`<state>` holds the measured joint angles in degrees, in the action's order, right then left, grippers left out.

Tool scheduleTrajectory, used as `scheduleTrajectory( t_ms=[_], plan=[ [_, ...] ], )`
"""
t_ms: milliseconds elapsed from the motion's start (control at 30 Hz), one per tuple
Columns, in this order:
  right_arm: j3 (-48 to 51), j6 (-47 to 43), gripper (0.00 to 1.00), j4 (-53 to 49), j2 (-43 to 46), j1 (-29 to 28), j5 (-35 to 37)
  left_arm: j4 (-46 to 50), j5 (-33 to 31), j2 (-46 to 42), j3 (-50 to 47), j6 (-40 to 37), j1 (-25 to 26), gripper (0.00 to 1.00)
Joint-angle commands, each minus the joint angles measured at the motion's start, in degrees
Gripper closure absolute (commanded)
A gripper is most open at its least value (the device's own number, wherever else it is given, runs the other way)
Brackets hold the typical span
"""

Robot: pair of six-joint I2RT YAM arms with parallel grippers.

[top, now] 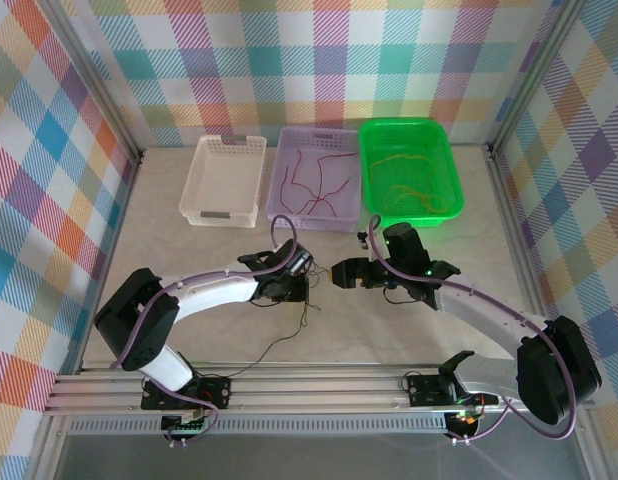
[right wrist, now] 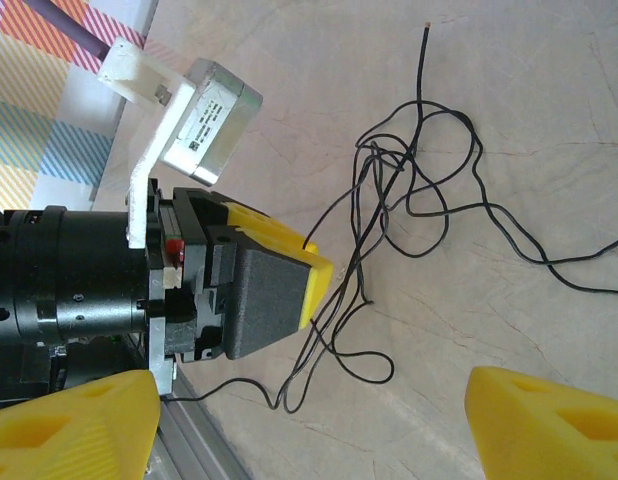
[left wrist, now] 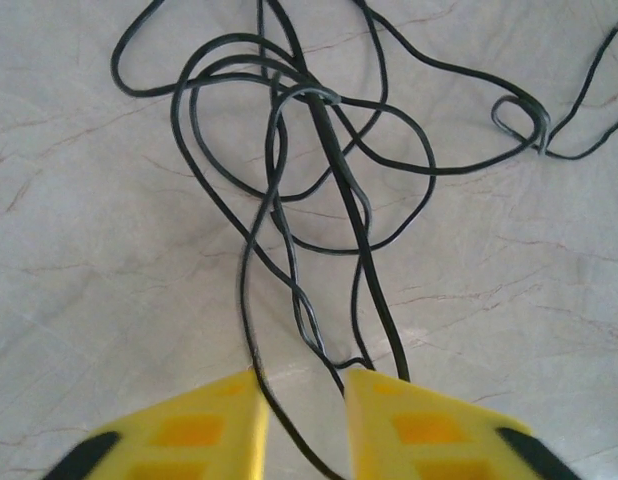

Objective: Untangle the cables

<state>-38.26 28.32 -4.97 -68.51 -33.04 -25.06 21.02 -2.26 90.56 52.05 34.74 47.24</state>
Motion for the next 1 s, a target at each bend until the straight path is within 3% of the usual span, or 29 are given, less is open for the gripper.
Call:
scheduleTrajectory(
  t_ms=[0, 100, 400, 567, 967],
  plan=[
    [1.1, 1.6, 0.20, 3.6, -0.9, -0.2, -0.7, 0.4, -1.5, 1.3, 1.9, 0.0, 0.6, 0.89],
    [1.0, 2.9, 0.22, 5.2, -3.6, -0.2, -0.8, -0.3, -1.8, 2.0, 2.1, -0.3, 0.6, 1.00],
    [2.8, 9.6, 0.24, 17.2, -10.8, -0.3, -6.4, -1.7, -3.3, -6.3, 0.0, -2.1, 0.5, 1.00],
    [2.5, 14.1, 0.29, 26.4, -17.5, -2.8, -9.2, -7.3, -0.4, -13.4, -4.5, -1.2, 0.6, 1.00],
    [0.4, 23.5, 0.43, 44.3, -30.6, -6.1, -10.0, -7.9, 0.1, -20.7, -7.9, -0.5, 0.8, 1.00]
  ],
)
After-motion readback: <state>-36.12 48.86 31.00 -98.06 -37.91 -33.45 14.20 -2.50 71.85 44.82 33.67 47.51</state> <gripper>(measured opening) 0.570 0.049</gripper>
